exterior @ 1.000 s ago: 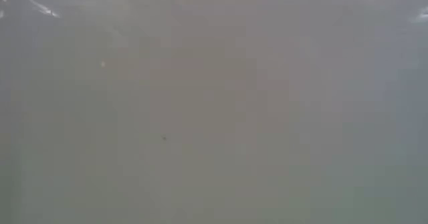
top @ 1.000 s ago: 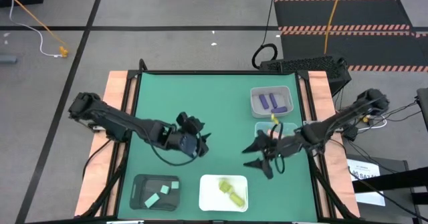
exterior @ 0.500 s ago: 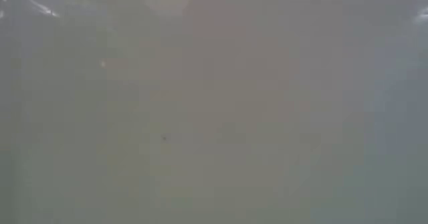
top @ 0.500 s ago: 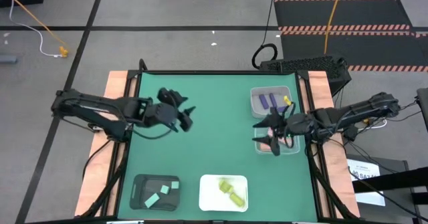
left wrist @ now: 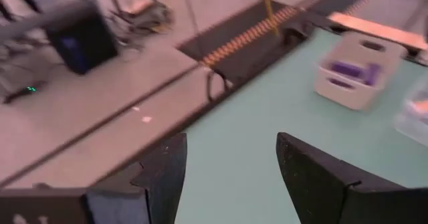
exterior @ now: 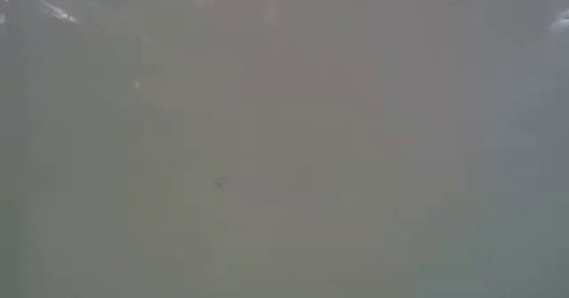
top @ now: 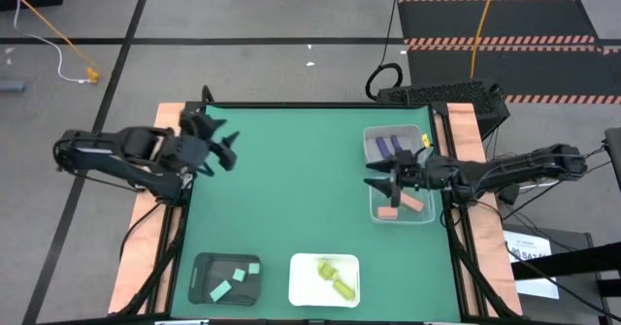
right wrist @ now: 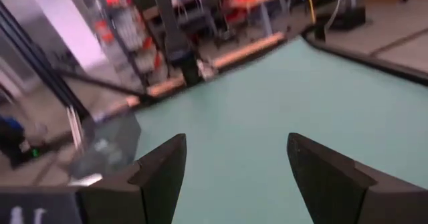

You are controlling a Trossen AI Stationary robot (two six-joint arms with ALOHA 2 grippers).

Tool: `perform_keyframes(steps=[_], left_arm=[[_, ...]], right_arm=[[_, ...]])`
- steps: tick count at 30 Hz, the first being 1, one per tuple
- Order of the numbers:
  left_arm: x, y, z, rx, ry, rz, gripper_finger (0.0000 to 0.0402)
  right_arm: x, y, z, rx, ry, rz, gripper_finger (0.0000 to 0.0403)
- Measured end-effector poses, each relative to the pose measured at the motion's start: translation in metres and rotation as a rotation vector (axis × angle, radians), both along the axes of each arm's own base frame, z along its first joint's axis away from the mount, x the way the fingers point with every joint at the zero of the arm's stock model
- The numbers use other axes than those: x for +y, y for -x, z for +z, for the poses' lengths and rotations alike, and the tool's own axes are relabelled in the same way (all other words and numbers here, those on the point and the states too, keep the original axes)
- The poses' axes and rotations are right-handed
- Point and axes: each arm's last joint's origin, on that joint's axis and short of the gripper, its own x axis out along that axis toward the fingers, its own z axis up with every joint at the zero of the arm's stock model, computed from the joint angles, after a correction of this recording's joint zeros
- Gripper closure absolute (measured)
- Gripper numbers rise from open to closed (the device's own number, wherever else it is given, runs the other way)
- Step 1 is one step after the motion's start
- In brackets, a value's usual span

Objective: Sort & place blocks by color
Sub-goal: Return to Home Position

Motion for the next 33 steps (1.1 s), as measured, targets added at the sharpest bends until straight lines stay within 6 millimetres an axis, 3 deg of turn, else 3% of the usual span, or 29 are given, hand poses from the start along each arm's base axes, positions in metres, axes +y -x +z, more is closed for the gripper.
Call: perform_keyframes(steps=[7,16,22,33], left_arm=[[0.006,0.034,0.011,-0.039,-0.057,0.038,0.0169],[0.008,0.051,0.008,-0.007,-0.041,0.058,0.0169],[0.007,0.041,-0.013,-0.024,-0.028,0.070,0.0169],[0.002,0.006,-0.079,-0.159,0.003,0.075,0.0169]], right_arm=[[-0.008,0.011,-0.022,-0.192,-0.007,-0.044,0.0151],[-0.013,0.018,-0.038,-0.171,0.018,-0.116,0.0151],[-0.015,0.021,-0.047,-0.142,0.031,-0.129,0.0151],[-0.016,0.025,-0.057,-0.111,0.015,-0.134,0.0151]])
